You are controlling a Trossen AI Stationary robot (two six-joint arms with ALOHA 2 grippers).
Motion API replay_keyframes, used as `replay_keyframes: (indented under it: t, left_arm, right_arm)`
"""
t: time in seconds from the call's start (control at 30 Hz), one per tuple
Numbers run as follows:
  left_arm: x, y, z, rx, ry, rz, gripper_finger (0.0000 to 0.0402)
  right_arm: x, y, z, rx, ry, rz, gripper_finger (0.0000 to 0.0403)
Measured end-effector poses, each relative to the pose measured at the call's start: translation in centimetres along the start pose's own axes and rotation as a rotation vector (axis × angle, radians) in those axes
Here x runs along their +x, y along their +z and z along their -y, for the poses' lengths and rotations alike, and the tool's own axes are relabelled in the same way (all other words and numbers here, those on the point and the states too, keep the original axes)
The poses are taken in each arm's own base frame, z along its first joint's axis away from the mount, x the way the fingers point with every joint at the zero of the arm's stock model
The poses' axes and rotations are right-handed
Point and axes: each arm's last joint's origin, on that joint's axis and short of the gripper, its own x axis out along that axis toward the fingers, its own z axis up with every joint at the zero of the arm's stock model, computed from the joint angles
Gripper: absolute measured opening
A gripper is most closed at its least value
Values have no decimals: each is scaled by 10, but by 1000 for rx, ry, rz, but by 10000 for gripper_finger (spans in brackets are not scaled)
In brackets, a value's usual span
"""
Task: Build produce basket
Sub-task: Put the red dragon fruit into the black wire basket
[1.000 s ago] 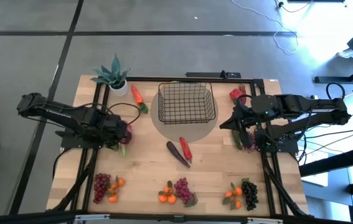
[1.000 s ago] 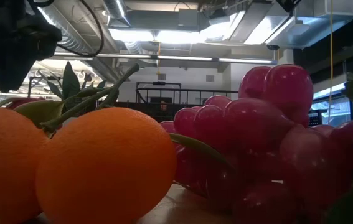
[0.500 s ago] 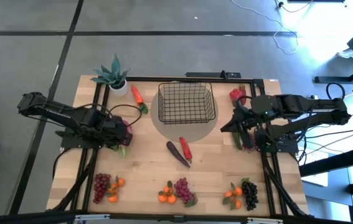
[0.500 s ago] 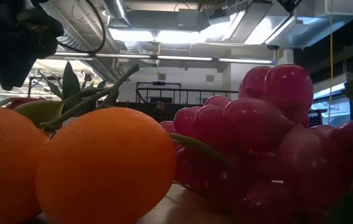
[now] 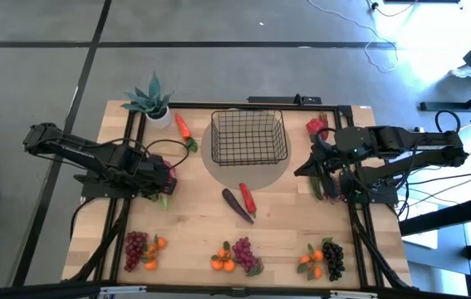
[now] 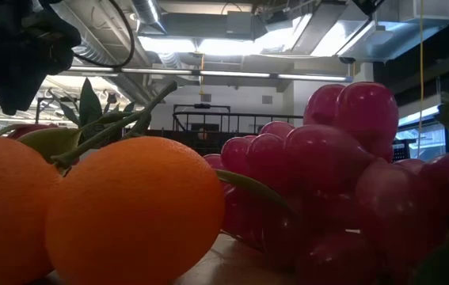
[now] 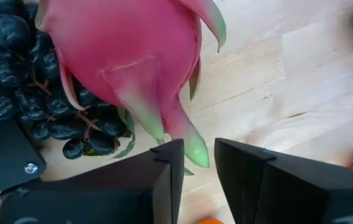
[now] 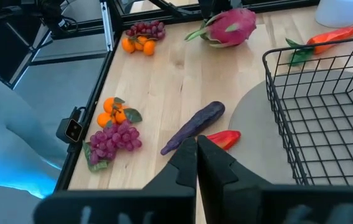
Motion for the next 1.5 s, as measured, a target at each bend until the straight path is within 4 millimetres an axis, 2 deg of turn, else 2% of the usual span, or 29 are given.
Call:
replay_keyframes:
  t: [0.73, 1.13, 1.33, 1.5]
  left_arm:
    - [0, 0, -1, 9, 15, 0, 81]
    - [-1, 0, -7, 6, 72, 9, 167]
    - [-1, 3, -10, 9, 105, 103, 173]
    - [-1, 3, -10, 7, 104, 109, 173]
  right_arm:
    - [0, 0, 0, 0, 0, 1, 0]
    - [0, 0, 0, 0, 0, 1, 0]
    - [0, 0, 0, -1, 0, 1, 0]
    - [0, 0, 0, -1, 0, 1, 0]
